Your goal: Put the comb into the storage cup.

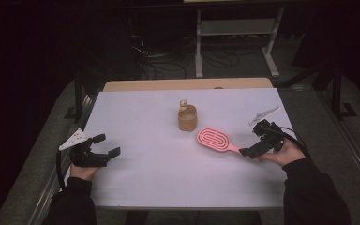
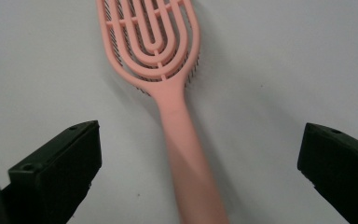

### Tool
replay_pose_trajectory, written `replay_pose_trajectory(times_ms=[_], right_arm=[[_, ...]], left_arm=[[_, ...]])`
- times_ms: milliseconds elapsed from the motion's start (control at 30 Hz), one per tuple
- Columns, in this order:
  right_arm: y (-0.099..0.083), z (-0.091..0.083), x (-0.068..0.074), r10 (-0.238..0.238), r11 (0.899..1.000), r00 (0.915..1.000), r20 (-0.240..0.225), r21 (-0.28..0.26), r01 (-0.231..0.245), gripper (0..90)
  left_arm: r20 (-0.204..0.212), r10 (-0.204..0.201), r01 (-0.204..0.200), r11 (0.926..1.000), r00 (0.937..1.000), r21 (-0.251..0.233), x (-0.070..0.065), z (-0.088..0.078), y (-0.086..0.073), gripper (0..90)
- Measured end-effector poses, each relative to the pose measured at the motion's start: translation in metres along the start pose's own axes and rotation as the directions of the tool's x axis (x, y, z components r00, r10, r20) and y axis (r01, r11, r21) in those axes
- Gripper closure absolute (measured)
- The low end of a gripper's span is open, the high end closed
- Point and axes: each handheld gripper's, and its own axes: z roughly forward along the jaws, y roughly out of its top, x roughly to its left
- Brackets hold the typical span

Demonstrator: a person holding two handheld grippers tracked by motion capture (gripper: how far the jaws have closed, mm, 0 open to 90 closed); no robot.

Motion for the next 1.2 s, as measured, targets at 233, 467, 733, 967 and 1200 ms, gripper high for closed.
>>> replay_pose_trajectory(times_ms=[233, 467, 733, 967, 1200], right_arm=[[0.003, 0.012, -0.002, -0.030, 0.999, 0.9993, -0.021, 0.025, 0.030, 0.0], [0.006, 0.024, 0.000, -0.057, 0.997, 0.9980, -0.028, 0.055, 0.058, 0.0], [0.005, 0.034, 0.001, -0.061, 0.995, 0.9970, -0.046, 0.070, 0.065, 1.3], [0.003, 0.044, 0.002, -0.071, 0.995, 0.9955, -0.062, 0.070, 0.075, 7.6], [0.006, 0.050, 0.004, -0.075, 0.994, 0.9948, -0.070, 0.078, 0.080, 13.6]], left_arm=[[-0.001, 0.000, 0.000, 1.0000, 1.0000, 0.004, 0.000, 0.001, 0.000, 0.1], [-0.001, 0.000, 0.000, 1.0000, 1.0000, 0.002, 0.000, 0.000, 0.000, 0.0], [-0.002, 0.001, -0.001, 1.0000, 1.0000, 0.004, 0.000, 0.001, 0.000, 0.1], [-0.002, 0.002, -0.002, 1.0000, 1.0000, 0.004, 0.000, 0.001, 0.000, 0.0], [-0.004, 0.002, -0.002, 1.0000, 1.0000, 0.004, 0.000, 0.001, 0.000, 0.1]])
